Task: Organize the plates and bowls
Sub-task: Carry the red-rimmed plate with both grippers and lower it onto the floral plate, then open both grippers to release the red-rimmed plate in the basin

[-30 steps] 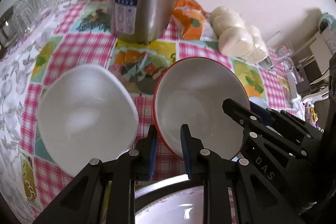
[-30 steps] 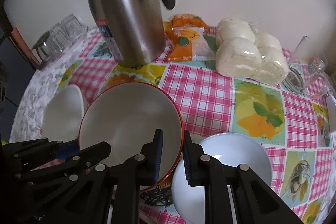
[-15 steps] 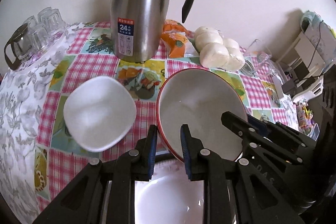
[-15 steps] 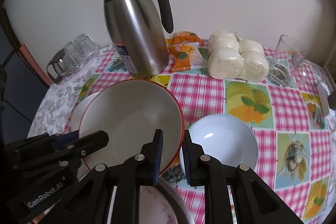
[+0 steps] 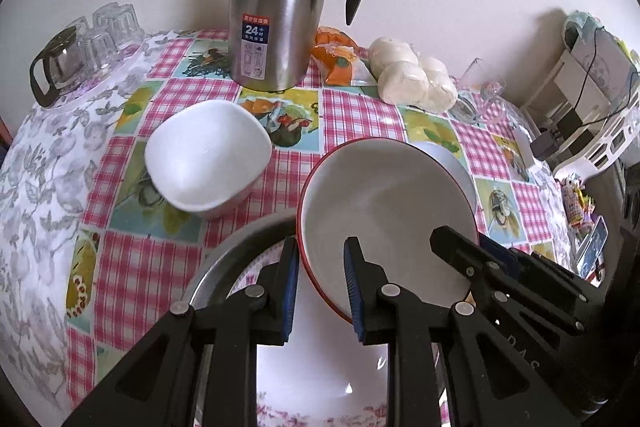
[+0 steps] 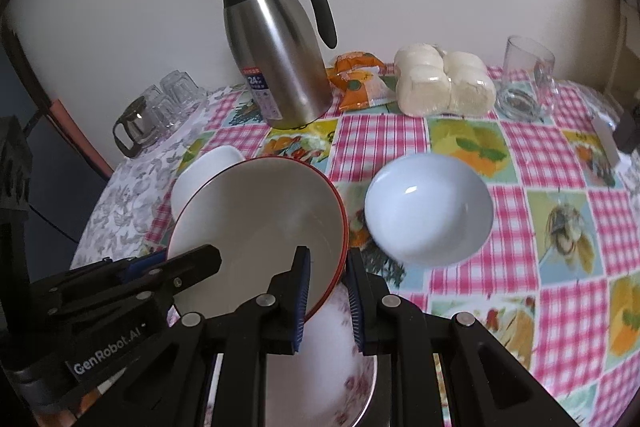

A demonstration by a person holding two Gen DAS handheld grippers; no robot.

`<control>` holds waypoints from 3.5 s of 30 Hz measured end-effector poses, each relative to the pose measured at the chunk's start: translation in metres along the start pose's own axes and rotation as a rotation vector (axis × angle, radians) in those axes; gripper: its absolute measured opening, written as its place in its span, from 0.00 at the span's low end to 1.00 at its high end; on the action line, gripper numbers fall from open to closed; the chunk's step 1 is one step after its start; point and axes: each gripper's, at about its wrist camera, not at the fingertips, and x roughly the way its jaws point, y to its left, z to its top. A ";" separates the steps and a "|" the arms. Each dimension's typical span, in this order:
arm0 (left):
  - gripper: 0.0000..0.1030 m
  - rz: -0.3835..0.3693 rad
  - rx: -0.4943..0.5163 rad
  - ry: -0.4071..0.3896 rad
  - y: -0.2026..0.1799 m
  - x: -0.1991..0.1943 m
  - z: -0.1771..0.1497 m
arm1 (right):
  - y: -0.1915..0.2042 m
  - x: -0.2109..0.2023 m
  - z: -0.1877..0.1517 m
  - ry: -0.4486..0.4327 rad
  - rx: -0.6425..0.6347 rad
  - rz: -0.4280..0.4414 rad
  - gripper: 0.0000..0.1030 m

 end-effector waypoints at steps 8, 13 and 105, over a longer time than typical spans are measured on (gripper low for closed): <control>0.23 -0.009 -0.017 0.010 0.002 -0.007 -0.020 | -0.001 -0.014 -0.028 -0.020 0.047 0.023 0.19; 0.23 0.006 -0.018 -0.005 0.000 -0.016 -0.031 | 0.004 -0.026 -0.039 -0.045 0.050 0.031 0.19; 0.80 0.176 -0.095 -0.002 0.030 -0.027 -0.039 | 0.011 -0.023 -0.065 -0.015 0.075 -0.070 0.75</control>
